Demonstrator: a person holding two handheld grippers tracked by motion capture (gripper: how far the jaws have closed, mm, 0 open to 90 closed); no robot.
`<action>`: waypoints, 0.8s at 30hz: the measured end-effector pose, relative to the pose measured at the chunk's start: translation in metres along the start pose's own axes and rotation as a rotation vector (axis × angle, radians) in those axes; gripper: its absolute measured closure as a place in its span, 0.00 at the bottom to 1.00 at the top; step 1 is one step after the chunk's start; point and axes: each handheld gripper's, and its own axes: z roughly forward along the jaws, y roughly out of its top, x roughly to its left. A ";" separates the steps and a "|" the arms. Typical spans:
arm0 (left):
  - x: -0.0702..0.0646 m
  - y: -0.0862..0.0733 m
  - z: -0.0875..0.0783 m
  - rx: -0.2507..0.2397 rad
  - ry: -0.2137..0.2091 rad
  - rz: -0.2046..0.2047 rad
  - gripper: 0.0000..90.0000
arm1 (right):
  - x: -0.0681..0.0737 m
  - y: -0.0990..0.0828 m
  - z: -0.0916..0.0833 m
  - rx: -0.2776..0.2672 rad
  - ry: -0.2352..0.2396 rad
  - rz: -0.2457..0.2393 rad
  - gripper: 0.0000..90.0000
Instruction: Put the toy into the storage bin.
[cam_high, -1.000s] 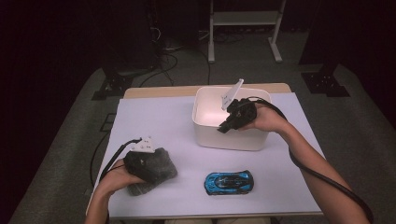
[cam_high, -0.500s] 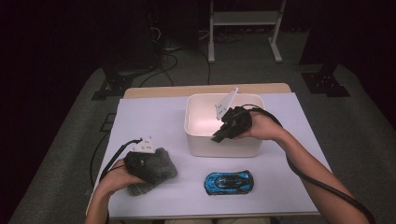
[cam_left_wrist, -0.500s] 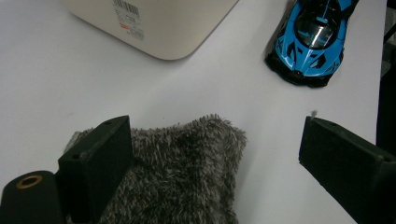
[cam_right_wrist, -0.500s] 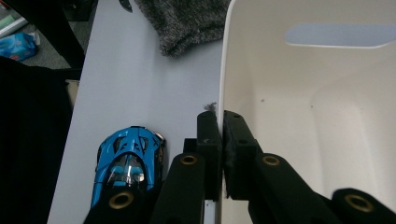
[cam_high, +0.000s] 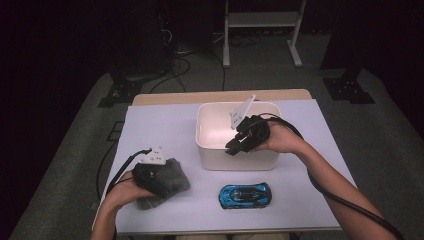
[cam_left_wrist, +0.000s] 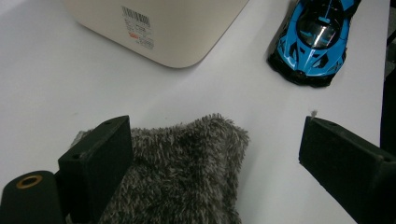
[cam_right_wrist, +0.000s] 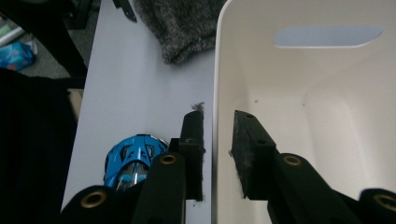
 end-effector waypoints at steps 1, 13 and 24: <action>0.000 0.000 0.000 0.001 0.002 0.002 0.10 | 0.000 0.000 -0.003 -0.013 0.001 0.000 0.79; -0.006 0.001 0.002 -0.010 0.011 0.017 0.10 | 0.034 -0.008 -0.037 -0.131 -0.055 0.020 0.42; -0.009 0.003 0.000 -0.015 0.019 0.037 0.08 | 0.072 -0.034 -0.019 -0.135 -0.025 0.006 0.27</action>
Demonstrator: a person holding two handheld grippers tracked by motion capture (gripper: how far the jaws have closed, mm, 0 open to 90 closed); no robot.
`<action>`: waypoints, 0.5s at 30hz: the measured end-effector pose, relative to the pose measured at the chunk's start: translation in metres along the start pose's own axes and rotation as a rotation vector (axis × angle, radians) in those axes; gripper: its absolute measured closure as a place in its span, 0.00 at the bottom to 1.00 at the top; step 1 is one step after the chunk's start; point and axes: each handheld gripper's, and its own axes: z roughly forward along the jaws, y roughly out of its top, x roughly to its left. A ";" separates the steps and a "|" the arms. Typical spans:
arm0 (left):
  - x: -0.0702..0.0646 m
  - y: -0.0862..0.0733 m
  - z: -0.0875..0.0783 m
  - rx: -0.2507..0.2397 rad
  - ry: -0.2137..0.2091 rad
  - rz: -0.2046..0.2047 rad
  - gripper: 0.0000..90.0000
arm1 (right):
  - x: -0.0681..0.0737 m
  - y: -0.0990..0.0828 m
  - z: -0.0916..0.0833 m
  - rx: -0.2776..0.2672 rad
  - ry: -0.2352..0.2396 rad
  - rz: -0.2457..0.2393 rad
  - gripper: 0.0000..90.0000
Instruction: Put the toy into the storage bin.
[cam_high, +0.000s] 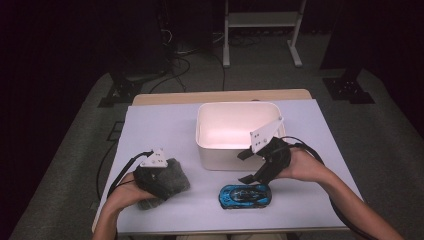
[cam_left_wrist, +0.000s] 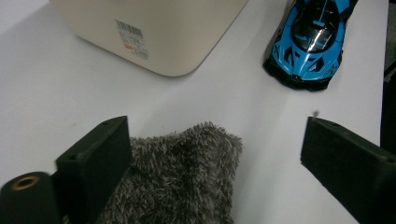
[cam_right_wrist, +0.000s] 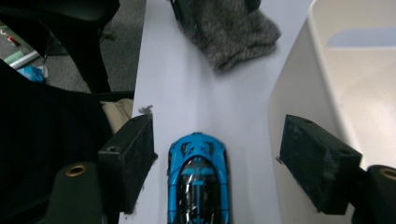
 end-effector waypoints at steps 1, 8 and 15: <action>0.000 0.000 0.000 -0.003 0.002 -0.001 0.08 | 0.001 -0.002 0.002 0.004 0.000 -0.001 0.26; 0.000 0.000 -0.002 -0.004 0.012 -0.011 0.05 | 0.008 -0.027 0.023 0.019 0.002 0.030 0.22; 0.000 0.000 -0.002 -0.009 0.016 -0.014 0.03 | 0.009 -0.048 0.042 0.065 0.001 0.050 0.21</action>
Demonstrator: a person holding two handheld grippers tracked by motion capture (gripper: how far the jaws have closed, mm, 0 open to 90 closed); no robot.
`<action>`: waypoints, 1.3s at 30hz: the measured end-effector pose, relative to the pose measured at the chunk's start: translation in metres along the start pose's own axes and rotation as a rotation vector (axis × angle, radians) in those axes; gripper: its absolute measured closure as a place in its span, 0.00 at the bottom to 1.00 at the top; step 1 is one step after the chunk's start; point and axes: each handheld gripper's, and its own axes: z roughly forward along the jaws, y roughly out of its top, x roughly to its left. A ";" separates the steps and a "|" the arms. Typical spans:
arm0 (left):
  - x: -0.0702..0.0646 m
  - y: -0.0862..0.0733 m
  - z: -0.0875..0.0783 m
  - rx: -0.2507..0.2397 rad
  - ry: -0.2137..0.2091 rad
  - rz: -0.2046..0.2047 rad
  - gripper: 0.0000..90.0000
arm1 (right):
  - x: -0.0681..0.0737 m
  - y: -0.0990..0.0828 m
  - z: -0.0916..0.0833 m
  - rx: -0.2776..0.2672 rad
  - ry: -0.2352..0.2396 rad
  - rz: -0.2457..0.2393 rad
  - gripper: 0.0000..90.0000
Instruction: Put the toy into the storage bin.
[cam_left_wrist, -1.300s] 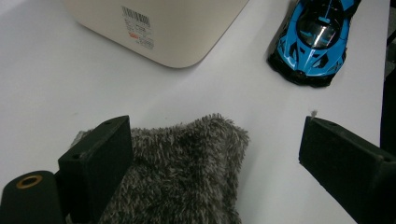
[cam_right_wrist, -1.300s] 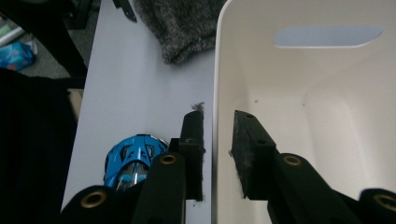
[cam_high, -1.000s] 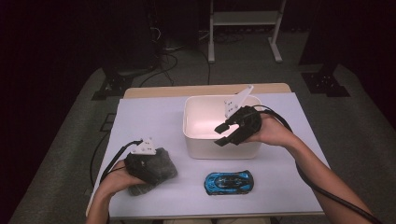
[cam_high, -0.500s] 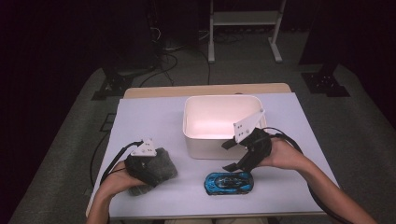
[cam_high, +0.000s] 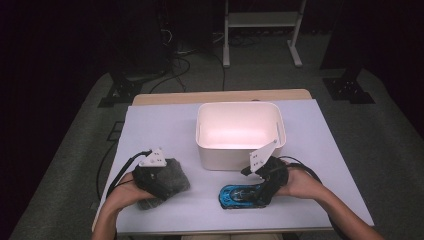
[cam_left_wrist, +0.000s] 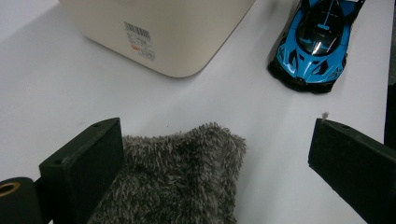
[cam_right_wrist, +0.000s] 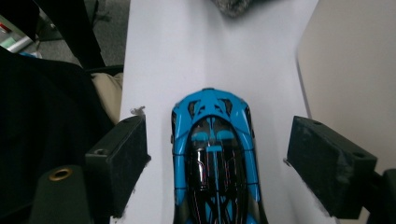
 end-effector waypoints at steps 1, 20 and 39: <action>0.000 0.000 0.000 0.001 -0.001 0.000 0.03 | 0.000 -0.002 0.002 0.002 -0.001 0.002 0.20; 0.001 -0.001 -0.001 0.008 -0.005 0.004 0.03 | -0.005 -0.032 0.038 0.060 -0.012 0.033 0.17; 0.000 -0.002 0.000 0.017 -0.014 0.005 0.03 | -0.001 -0.040 0.057 0.094 -0.034 0.005 0.16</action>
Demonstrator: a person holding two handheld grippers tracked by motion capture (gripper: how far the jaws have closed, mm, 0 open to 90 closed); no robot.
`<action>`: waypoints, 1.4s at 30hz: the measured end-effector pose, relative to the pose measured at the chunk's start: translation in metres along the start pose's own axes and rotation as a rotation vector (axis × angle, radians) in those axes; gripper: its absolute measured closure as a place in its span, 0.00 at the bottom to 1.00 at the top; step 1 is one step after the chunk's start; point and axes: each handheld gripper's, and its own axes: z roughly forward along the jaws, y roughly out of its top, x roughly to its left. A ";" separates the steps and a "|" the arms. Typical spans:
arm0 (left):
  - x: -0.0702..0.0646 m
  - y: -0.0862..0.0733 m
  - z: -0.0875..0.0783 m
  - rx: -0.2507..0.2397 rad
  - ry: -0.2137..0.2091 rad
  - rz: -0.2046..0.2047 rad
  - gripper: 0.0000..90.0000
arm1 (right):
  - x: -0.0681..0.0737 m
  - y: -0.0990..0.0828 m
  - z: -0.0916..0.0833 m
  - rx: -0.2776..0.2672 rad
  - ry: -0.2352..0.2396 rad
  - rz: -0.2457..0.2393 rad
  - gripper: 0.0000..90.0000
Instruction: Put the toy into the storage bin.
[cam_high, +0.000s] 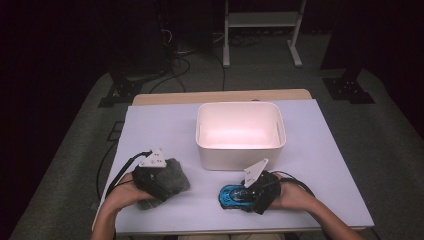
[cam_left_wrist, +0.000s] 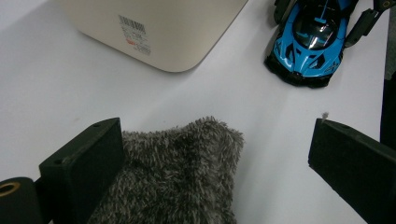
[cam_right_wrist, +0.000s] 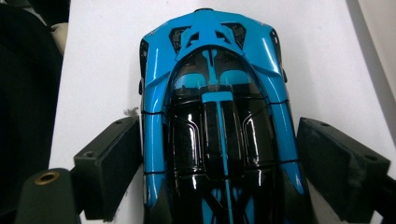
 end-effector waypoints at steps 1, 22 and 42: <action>0.000 0.000 0.000 0.001 -0.001 0.000 0.03 | 0.000 0.000 0.000 -0.004 -0.004 -0.001 0.16; -0.001 0.000 0.001 0.005 -0.007 0.005 0.03 | 0.003 0.003 -0.001 0.024 -0.020 -0.040 0.27; -0.001 -0.001 0.002 0.003 -0.019 0.002 0.03 | 0.004 0.007 -0.002 0.037 -0.026 -0.052 0.28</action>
